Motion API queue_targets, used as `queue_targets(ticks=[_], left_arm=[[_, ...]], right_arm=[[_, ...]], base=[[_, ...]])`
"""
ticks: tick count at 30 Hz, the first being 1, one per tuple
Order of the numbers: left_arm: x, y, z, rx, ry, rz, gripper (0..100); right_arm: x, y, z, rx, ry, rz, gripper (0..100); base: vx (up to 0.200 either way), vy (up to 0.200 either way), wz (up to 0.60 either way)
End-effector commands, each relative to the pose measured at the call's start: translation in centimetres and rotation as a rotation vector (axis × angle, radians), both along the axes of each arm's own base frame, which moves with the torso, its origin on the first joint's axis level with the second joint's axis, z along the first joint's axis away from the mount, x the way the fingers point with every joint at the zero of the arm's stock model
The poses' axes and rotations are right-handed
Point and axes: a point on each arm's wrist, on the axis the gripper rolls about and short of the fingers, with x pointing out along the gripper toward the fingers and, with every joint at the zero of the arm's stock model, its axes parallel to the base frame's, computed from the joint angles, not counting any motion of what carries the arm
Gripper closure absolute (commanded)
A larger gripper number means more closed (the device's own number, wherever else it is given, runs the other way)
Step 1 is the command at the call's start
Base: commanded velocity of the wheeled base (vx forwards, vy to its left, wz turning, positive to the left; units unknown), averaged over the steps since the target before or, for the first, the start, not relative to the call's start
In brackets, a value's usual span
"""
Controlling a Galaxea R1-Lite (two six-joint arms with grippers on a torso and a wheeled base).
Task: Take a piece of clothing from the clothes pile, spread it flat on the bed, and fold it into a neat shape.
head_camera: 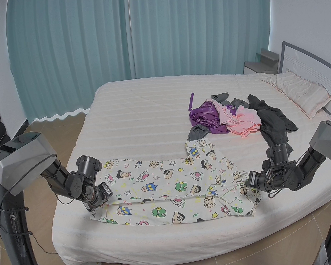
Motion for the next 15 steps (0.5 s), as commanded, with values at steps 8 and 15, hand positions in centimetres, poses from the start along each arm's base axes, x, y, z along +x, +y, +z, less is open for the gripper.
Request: queue_targets(ticks=[8,15], left_arm=[[0.9,-0.3,-0.4,0.002,-0.010,-0.003,100],[1.6,-0.4,-0.1,0.010,0.021,0.000,0]], right_arm=[[1.4,0.8,-0.6,0.017,-0.016,-0.038,100],[1.5,1.0,-1.1,0.031,-0.012,-0.050,100]], base=[[0.000,0.000,0.00],[0.000,0.000,0.00]])
